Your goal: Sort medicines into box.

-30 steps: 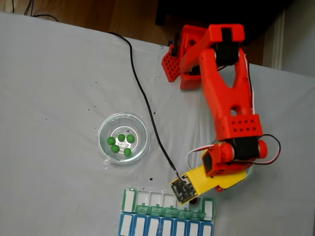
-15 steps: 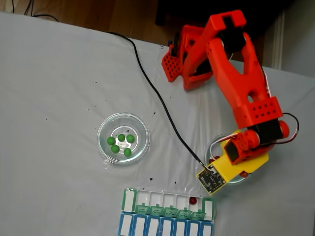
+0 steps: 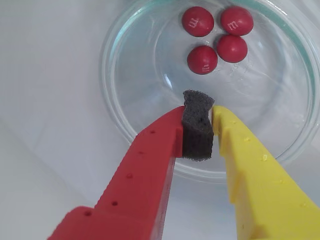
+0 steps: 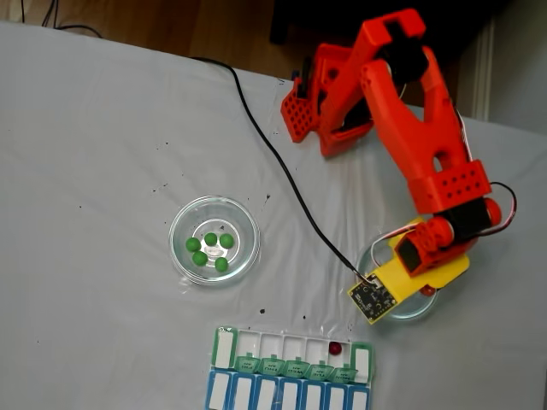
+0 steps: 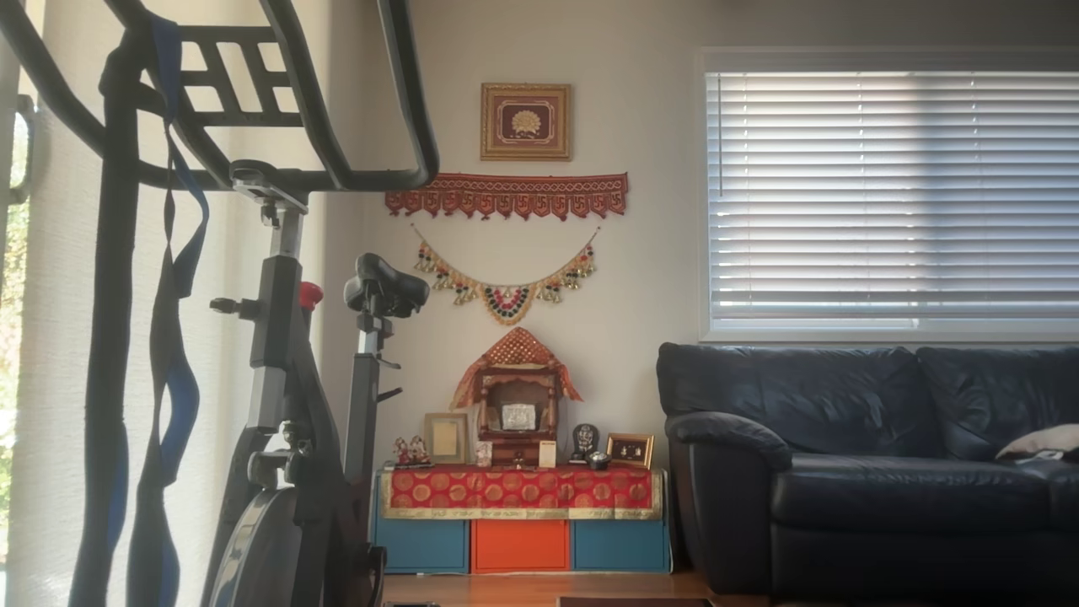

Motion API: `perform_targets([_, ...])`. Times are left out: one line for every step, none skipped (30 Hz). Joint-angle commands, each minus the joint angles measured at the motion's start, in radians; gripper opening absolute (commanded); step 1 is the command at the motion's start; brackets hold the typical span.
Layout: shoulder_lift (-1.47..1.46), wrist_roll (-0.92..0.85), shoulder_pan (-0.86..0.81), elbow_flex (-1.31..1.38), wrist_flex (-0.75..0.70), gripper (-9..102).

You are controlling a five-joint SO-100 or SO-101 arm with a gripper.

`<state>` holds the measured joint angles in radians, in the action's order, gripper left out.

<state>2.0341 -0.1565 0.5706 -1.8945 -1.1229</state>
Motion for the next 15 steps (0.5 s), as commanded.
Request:
perform_targets([0.058, 0.006, 0.009, 0.026, 0.034, 1])
perform_targets([0.038, 0.008, 0.009, 0.031, 0.038, 1])
perform_targets([0.023, 0.008, 0.009, 0.037, 0.043, 1])
perform_targets([0.009, 0.008, 0.009, 0.041, 0.048, 1])
perform_targets([0.002, 0.011, 0.009, 0.043, 0.054, 1])
perform_targets([-0.002, 0.014, 0.009, 0.043, 0.06, 1])
perform_targets([-0.003, 0.015, 0.009, 0.041, 0.067, 2])
perform_targets([-0.003, 0.017, 0.009, 0.035, 0.078, 2])
perform_targets([-0.005, 0.023, 0.009, 0.031, 0.087, 2])
perform_targets([-0.015, 0.029, 0.009, 0.032, 0.089, 2])
perform_targets([-0.029, 0.038, 0.009, 0.041, 0.083, 2])
perform_targets([-0.044, 0.044, 0.009, 0.055, 0.075, 3])
perform_targets([-0.058, 0.052, 0.009, 0.066, 0.064, 3])
perform_targets([-0.071, 0.058, 0.009, 0.078, 0.054, 2])
perform_targets([-0.078, 0.067, 0.009, 0.086, 0.043, 2])
